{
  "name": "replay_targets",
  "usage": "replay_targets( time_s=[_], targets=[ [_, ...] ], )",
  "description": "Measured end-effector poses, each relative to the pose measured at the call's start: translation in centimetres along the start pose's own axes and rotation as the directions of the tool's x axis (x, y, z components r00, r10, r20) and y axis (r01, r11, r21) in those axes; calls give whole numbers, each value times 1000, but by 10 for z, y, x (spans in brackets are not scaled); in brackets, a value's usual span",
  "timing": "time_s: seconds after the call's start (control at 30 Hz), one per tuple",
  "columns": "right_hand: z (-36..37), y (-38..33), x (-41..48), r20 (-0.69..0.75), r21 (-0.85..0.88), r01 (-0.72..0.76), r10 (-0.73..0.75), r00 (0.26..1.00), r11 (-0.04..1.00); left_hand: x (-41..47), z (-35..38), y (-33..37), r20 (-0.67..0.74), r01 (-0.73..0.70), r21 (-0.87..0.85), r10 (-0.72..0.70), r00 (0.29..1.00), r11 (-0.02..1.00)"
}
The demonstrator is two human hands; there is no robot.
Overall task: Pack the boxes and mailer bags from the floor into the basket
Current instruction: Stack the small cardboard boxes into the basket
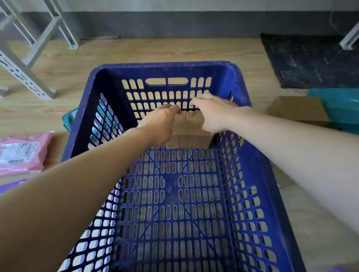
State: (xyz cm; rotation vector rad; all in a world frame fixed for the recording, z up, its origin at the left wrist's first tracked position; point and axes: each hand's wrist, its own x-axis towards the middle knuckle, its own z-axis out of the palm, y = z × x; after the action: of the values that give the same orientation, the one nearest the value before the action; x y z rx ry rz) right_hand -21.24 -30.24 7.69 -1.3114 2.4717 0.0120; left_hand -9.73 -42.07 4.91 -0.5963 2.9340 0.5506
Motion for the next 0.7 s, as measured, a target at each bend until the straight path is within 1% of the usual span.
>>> replay_targets(
  time_s=[0.2,0.37,0.57,0.7],
  targets=[
    [-64,10,-71,-127,145,20,-1,992,989,-35,-64,60,-44,-62,38,64,997,997],
    [-95,28,-152,-178,189,3,31,984,982,-80,-96,123,-83,-132,75,138,987,988],
    [-100,64,-242,-193,178,-74,108,975,981,-124,-105,196,-45,-236,153,245,968,960],
    [-88,92,-286,-194,217,-119,162,967,969,-138,-94,233,37,-297,220,296,954,929]
  ],
)
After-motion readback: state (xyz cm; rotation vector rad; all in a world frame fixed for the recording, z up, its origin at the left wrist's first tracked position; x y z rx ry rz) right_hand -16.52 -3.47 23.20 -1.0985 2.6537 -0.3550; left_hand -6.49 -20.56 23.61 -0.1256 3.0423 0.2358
